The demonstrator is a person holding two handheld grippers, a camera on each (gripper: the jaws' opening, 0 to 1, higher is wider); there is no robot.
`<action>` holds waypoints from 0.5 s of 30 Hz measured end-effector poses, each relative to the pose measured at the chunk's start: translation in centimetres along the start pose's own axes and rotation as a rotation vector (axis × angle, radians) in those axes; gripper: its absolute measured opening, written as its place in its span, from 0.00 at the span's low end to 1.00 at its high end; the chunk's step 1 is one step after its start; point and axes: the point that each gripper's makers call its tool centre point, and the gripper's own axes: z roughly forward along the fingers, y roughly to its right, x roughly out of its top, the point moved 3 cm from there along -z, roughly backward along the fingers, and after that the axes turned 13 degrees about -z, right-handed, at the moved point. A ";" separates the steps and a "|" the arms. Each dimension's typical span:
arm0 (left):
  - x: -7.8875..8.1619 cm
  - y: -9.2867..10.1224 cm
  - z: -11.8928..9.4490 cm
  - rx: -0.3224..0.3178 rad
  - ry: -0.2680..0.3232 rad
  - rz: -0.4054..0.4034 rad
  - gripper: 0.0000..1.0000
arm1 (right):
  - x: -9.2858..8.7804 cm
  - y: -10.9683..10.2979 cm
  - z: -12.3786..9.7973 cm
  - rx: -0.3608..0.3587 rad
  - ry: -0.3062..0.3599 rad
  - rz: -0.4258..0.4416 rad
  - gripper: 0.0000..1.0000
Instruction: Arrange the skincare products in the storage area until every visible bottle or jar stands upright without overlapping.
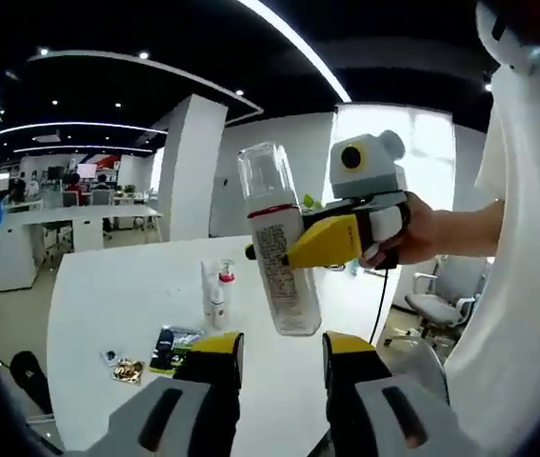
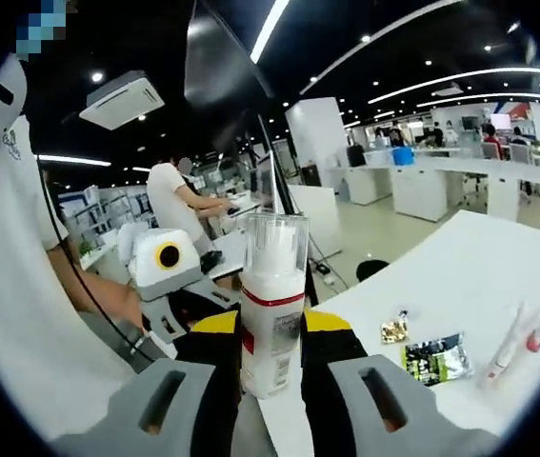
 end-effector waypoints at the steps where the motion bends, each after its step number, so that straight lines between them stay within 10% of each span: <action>1: -0.6 -0.6 -0.1 0.035 -0.019 0.014 0.38 | -0.1 0.1 -0.1 -0.012 0.002 0.002 0.21; 9: -7.4 -4.2 -1.0 0.243 -0.214 0.215 0.38 | -1.6 2.4 -1.2 -0.128 0.016 0.008 0.21; 15: -9.7 -5.7 -1.2 0.307 -0.237 0.225 0.38 | -3.7 4.2 -2.1 -0.191 -0.007 -0.009 0.21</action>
